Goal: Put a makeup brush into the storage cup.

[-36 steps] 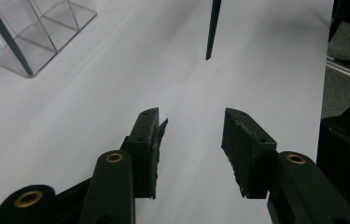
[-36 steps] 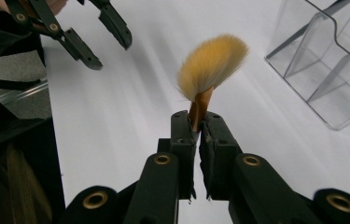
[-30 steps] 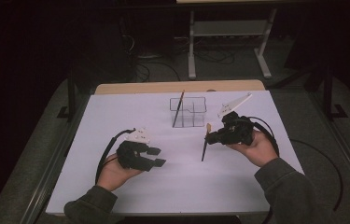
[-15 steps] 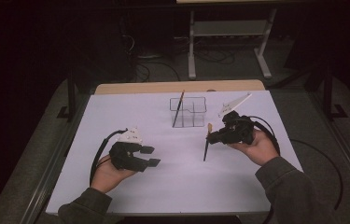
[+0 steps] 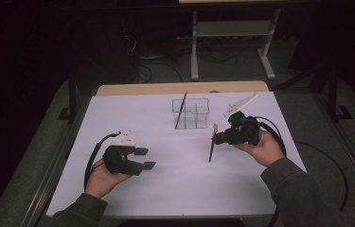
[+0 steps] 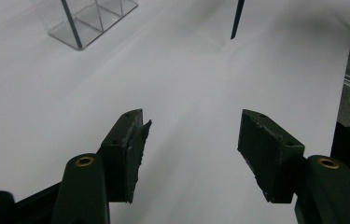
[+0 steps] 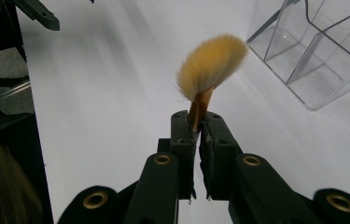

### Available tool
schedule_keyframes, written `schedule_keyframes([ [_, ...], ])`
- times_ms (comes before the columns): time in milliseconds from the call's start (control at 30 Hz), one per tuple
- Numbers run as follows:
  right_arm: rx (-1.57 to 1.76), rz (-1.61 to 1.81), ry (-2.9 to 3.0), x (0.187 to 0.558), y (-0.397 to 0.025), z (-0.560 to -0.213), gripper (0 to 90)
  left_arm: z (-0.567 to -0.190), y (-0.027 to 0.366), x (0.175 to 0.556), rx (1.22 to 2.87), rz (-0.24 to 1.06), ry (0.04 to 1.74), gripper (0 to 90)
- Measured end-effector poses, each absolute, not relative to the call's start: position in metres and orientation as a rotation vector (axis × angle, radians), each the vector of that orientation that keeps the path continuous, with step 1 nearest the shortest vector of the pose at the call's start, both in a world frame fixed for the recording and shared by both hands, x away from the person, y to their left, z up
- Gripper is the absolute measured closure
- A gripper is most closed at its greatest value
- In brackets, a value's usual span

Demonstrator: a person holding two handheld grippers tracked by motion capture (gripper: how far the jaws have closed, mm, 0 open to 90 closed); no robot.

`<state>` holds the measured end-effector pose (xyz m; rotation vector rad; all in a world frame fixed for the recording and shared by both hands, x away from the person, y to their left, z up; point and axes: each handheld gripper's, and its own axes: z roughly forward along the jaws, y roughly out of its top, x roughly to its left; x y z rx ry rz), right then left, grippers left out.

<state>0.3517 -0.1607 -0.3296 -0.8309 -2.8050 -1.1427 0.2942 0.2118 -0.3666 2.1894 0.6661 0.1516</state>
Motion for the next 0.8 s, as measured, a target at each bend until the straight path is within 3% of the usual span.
schedule_keyframes([
  [800, -0.887, -1.158, -2.828, 0.354, -0.173, -0.319, 83.3, -0.370, 0.236, 0.280, 2.147, 0.242, 0.721, 36.0],
])
